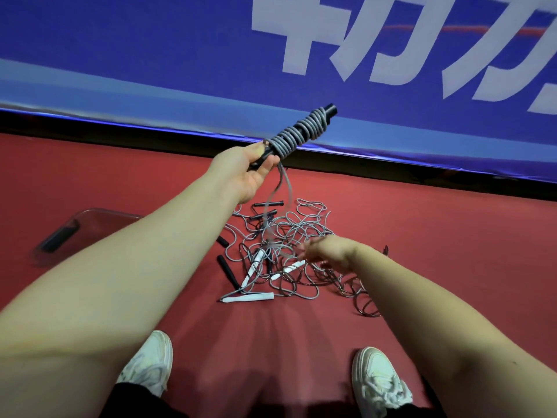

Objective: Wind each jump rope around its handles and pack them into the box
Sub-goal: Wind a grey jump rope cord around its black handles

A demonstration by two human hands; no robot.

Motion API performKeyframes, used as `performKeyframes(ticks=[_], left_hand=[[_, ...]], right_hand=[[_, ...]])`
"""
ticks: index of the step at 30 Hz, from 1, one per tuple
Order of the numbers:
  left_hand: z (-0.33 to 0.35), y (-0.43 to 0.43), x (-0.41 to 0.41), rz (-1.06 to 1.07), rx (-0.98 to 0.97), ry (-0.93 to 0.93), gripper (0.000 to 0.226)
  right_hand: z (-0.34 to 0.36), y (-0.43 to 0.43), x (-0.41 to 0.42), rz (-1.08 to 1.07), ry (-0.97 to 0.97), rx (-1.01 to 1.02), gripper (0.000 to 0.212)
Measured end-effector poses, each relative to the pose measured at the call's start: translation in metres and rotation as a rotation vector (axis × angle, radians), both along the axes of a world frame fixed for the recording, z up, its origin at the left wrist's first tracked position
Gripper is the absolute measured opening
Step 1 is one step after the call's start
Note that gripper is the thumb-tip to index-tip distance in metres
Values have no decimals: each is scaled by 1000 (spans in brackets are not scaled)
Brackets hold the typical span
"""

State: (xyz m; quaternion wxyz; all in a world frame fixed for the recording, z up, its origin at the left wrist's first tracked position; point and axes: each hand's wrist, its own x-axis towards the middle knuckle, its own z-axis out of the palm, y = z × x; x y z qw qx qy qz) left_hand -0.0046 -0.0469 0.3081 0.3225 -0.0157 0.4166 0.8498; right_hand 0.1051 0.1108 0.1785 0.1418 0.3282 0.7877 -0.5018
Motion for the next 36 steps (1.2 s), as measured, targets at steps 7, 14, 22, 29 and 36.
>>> performKeyframes(ticks=[7, 14, 22, 29, 36], left_hand=[[1, -1, 4, -1, -26, 53, 24], [1, -2, 3, -9, 8, 41, 19], [-5, -4, -8, 66, -9, 29, 14], [-20, -4, -15, 64, -302, 572, 27], [-13, -10, -4, -31, -647, 1338, 24]], right_hand=[[49, -24, -32, -403, 642, 48, 35], [60, -54, -41, -83, 828, 233, 31], [73, -66, -51, -72, 604, -81, 39], [114, -71, -45, 242, 330, 741, 35], [132, -51, -23, 27, 294, -313, 33]])
